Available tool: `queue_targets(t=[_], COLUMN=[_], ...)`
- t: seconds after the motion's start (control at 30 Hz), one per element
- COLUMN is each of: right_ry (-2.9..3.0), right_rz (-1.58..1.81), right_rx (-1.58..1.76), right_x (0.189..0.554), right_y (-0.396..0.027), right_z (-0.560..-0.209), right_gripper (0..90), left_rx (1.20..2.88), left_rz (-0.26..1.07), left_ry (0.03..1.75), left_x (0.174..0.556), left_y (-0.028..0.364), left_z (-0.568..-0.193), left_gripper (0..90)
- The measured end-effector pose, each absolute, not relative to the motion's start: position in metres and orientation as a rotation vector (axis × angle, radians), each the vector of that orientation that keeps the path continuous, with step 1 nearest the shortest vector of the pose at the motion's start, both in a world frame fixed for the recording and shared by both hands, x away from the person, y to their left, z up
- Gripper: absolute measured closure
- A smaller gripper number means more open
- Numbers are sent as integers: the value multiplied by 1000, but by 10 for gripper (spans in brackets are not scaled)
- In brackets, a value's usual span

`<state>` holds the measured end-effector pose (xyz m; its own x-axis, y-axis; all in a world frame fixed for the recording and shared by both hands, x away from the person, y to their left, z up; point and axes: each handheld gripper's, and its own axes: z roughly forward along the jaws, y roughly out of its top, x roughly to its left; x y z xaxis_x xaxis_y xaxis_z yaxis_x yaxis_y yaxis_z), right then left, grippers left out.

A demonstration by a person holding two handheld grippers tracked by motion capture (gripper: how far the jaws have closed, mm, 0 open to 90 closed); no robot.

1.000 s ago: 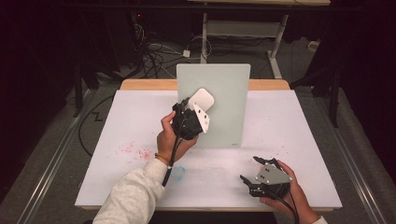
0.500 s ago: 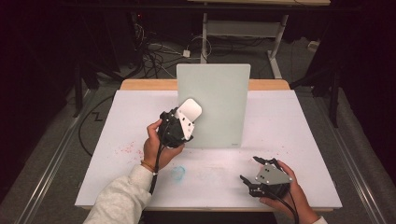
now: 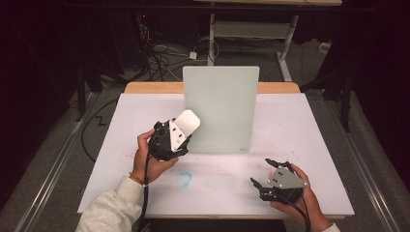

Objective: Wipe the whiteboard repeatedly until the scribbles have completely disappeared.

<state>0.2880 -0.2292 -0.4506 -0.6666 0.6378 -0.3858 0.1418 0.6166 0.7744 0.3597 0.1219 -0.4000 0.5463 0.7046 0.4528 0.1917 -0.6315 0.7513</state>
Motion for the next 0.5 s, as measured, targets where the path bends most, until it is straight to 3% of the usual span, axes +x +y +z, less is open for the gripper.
queue_targets(t=[0.5], right_ry=[2168], right_rz=[965], right_rx=[614], right_x=[288], right_y=[-231], right_z=[-448], right_gripper=[246], left_rx=[2154], left_rz=[948], left_ry=[685], left_x=[340], left_y=[132], left_z=[-400], left_gripper=[291])
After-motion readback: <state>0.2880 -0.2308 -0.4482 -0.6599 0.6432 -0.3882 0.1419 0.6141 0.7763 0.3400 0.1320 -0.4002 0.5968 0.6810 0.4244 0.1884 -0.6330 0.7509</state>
